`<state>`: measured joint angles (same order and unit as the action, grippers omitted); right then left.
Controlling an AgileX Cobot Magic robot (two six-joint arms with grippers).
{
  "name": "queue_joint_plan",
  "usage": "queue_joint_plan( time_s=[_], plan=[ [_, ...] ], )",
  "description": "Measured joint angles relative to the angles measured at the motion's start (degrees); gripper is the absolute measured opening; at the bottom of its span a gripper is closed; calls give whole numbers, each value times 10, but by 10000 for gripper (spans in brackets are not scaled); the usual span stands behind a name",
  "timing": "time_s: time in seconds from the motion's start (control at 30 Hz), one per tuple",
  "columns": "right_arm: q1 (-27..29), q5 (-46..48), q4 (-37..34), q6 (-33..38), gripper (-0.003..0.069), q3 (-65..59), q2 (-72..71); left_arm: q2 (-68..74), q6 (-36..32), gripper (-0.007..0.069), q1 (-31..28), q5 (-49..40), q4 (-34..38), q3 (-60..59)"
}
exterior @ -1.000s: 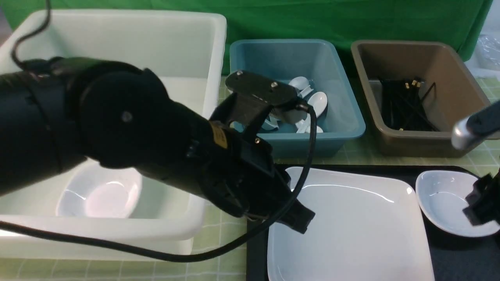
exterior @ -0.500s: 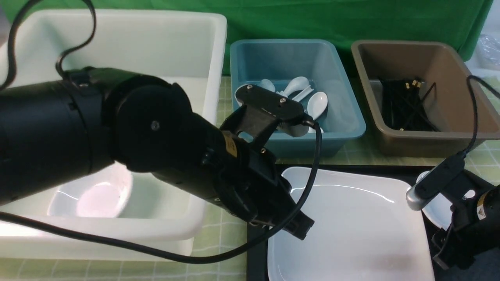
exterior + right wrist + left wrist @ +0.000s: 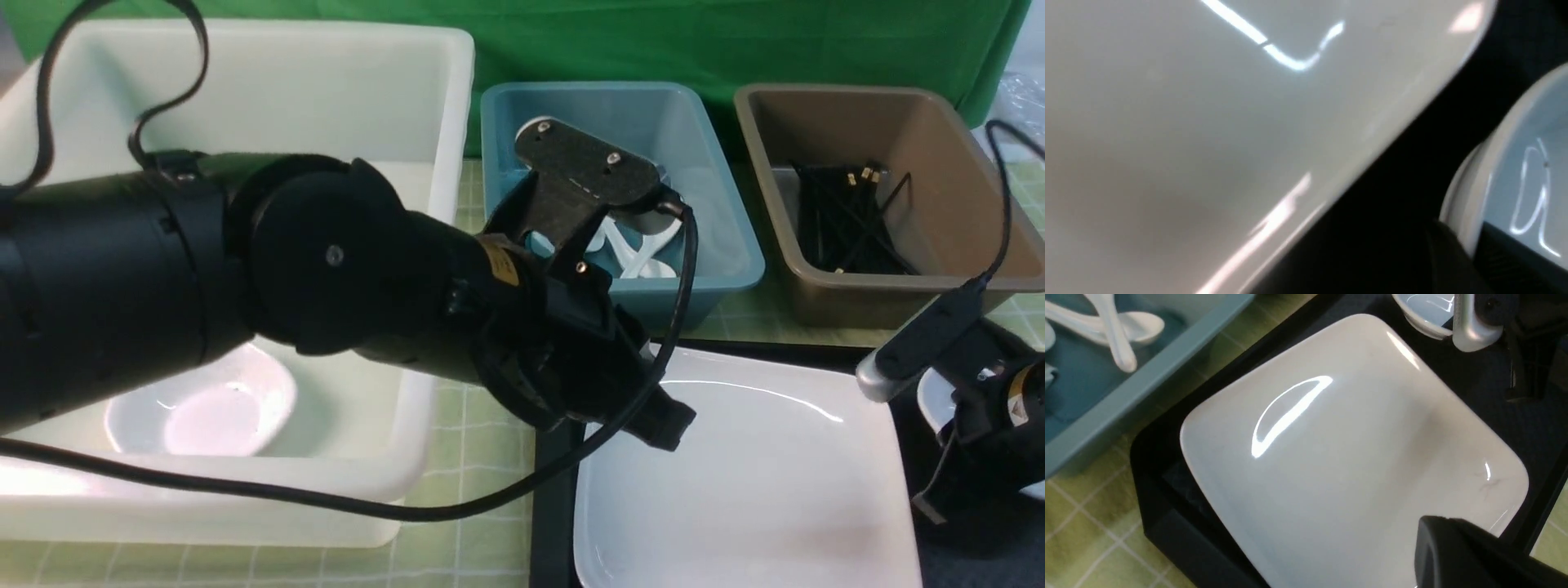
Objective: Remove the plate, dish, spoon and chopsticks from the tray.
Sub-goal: Use the right arm to grab a small plate from the dinner plate, then use the right arm to put the small plate into the large storage box on the left
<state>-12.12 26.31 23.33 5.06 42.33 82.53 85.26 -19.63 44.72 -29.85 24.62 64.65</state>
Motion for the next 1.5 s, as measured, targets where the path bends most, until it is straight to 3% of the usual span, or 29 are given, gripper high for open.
queue_joint_plan(
  time_s=[0.13,0.3,0.43,0.5,0.6,0.63,0.67,0.7,0.93,1.07,1.37,1.5],
  plan=[
    [0,48,-25,-16,63,24,-76,0,-1,3,0,-31,-8,43],
    [-17,67,-146,43,63,105,-155,0,-1,3,-8,-122,-13,130],
    [-105,69,-327,124,63,226,-148,-9,1,3,-76,-216,-22,200],
    [-155,71,-358,145,63,282,-119,-24,1,3,-135,-232,-30,205],
    [-237,73,-375,146,63,363,-46,-57,4,3,-237,-271,-37,205],
    [-242,74,-375,146,63,369,-41,-59,4,3,-244,-271,-38,205],
    [-286,75,-377,148,63,424,8,-86,6,3,-314,-300,-42,195],
    [-305,75,-378,150,63,449,33,-100,7,3,-344,-306,-44,183],
    [-415,75,-381,154,63,666,261,-235,36,3,-546,-269,-45,39],
    [-443,78,-381,155,63,763,371,-295,37,3,-589,-216,-50,-27],
    [-466,95,-374,195,87,848,519,-314,37,3,-596,-212,-55,-45],
    [-469,94,-355,199,214,851,532,-314,37,3,-596,-212,-55,-45]
  ],
)
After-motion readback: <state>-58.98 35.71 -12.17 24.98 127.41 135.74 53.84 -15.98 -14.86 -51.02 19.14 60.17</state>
